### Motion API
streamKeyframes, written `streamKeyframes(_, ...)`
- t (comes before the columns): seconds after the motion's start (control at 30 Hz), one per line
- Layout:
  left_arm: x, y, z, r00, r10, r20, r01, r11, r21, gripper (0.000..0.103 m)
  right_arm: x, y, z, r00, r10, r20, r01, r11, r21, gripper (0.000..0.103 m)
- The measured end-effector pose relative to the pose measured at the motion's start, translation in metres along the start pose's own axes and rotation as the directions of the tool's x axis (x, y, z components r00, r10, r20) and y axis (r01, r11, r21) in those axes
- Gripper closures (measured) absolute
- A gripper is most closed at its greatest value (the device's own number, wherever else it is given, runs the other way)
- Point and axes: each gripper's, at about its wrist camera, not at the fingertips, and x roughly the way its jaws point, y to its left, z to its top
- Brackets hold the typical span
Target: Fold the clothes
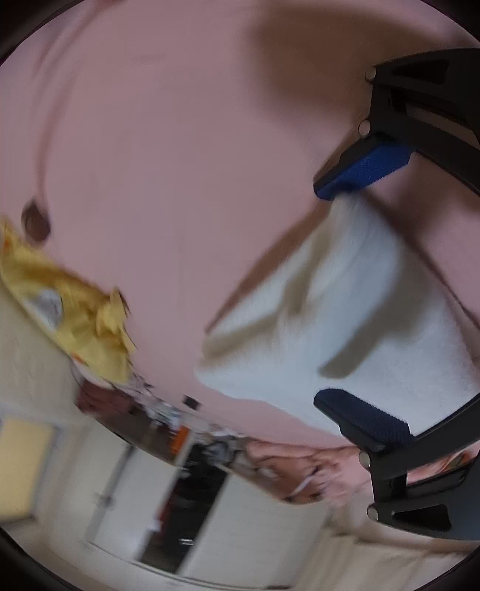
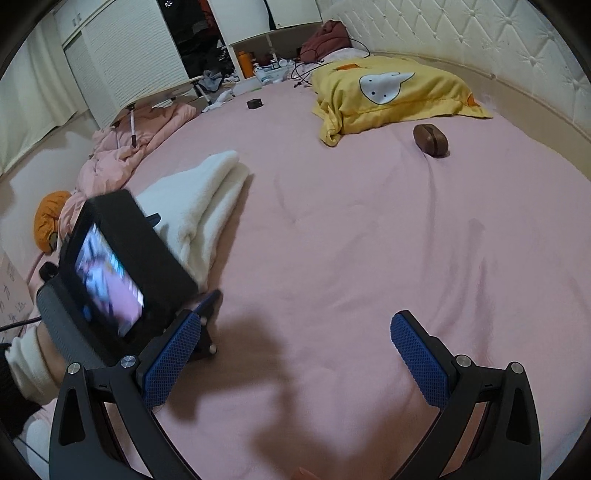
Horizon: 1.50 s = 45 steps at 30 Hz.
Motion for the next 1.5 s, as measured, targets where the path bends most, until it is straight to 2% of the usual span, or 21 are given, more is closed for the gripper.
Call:
streamKeyframes(0.07,0.003,0.013,-0.001,0.993,-0.12,-0.011,0.119,0.989,-0.088,0.041,-0.001,0.0,-0.001,1.0,0.0,0.004,0.0,1.0,-0.001,0.0)
streamKeyframes(0.1,0.001,0.018,-0.002,0.992,-0.129,-0.001,0.128,0.986,-0.111,0.056,-0.001,0.0,-0.001,1.0,-0.001,0.008,0.001,1.0,-0.003,0.0)
streamKeyframes(0.2,-0.006,0.042,-0.008,0.979,-0.198,0.041,0.202,0.947,-0.249,0.074,-0.001,0.001,-0.001,1.0,0.005,0.006,-0.005,1.0,-0.002,0.0)
streamKeyframes(0.3,0.001,0.069,-0.022,0.944,-0.32,0.079,0.323,0.85,-0.415,0.077,-0.001,0.002,-0.002,1.0,0.006,0.005,-0.006,1.0,-0.003,0.0)
streamKeyframes(0.4,0.005,0.075,-0.028,0.925,-0.365,0.101,0.369,0.808,-0.459,0.079,0.001,0.003,-0.003,1.0,0.0,-0.003,0.0,1.0,-0.009,0.0)
streamKeyframes(0.53,0.004,0.098,-0.022,0.916,-0.368,0.158,0.392,0.747,-0.537,0.08,0.001,0.005,-0.006,1.0,-0.016,0.002,0.016,0.999,-0.03,0.0)
streamKeyframes(0.6,0.005,0.121,-0.026,0.917,-0.356,0.183,0.39,0.695,-0.604,0.08,0.001,0.008,-0.007,1.0,-0.028,-0.003,0.028,0.999,-0.045,0.0)
streamKeyframes(0.67,0.001,0.153,-0.039,0.918,-0.324,0.228,0.388,0.623,-0.679,0.08,0.002,0.012,-0.008,0.999,-0.044,-0.011,0.043,0.997,-0.066,0.0)
streamKeyframes(0.8,-0.008,0.223,-0.089,0.942,-0.206,0.264,0.334,0.494,-0.803,0.08,0.0,0.027,-0.009,0.999,-0.05,-0.02,0.048,0.993,-0.111,0.0)
streamKeyframes(0.83,-0.011,0.246,-0.113,0.951,-0.164,0.263,0.309,0.444,-0.841,0.08,0.0,0.031,-0.009,0.998,-0.053,-0.024,0.049,0.991,-0.125,0.0)
streamKeyframes(0.87,-0.014,0.258,-0.131,0.958,-0.129,0.256,0.287,0.417,-0.863,0.08,0.0,0.036,-0.01,0.998,-0.055,-0.028,0.051,0.989,-0.141,0.0)
streamKeyframes(1.0,-0.024,0.306,-0.235,0.994,0.014,0.105,0.096,0.302,-0.948,0.08,0.002,0.056,-0.011,0.997,-0.065,-0.049,0.054,0.98,-0.191,0.0)
streamKeyframes(1.03,-0.019,0.31,-0.261,0.998,0.016,0.057,0.05,0.278,-0.959,0.08,0.002,0.062,-0.011,0.996,-0.068,-0.053,0.056,0.978,-0.203,0.0)
streamKeyframes(1.13,0.008,0.304,-0.333,0.998,-0.021,-0.065,-0.058,0.244,-0.968,0.08,0.003,0.077,-0.01,0.995,-0.071,-0.069,0.054,0.972,-0.228,0.0)
streamKeyframes(1.23,0.052,0.282,-0.395,0.984,-0.152,-0.097,-0.072,0.162,-0.984,0.08,0.007,0.095,-0.009,0.993,-0.071,-0.095,0.044,0.967,-0.252,0.0)
streamKeyframes(1.3,0.073,0.26,-0.413,0.974,-0.204,-0.093,-0.063,0.149,-0.987,0.077,0.012,0.108,-0.009,0.991,-0.075,-0.112,0.042,0.962,-0.268,0.0)
streamKeyframes(1.33,0.076,0.252,-0.422,0.977,-0.197,-0.078,-0.05,0.141,-0.989,0.073,0.015,0.115,-0.008,0.99,-0.077,-0.121,0.041,0.96,-0.276,0.0)
streamKeyframes(1.37,0.073,0.247,-0.426,0.983,-0.165,-0.078,-0.058,0.125,-0.99,0.058,0.019,0.121,-0.007,0.988,-0.08,-0.128,0.041,0.958,-0.283,0.0)
streamKeyframes(1.4,0.07,0.248,-0.432,0.986,-0.133,-0.101,-0.087,0.106,-0.991,0.034,0.023,0.127,-0.005,0.987,-0.083,-0.136,0.041,0.957,-0.289,0.0)
streamKeyframes(1.47,0.062,0.252,-0.441,0.985,-0.084,-0.15,-0.145,0.062,-0.988,0.02,0.035,0.135,0.003,0.984,-0.091,-0.154,0.044,0.957,-0.285,0.0)
streamKeyframes(1.5,0.056,0.257,-0.446,0.985,-0.08,-0.155,-0.153,0.033,-0.988,0.02,0.042,0.139,0.008,0.981,-0.095,-0.167,0.046,0.959,-0.28,0.0)
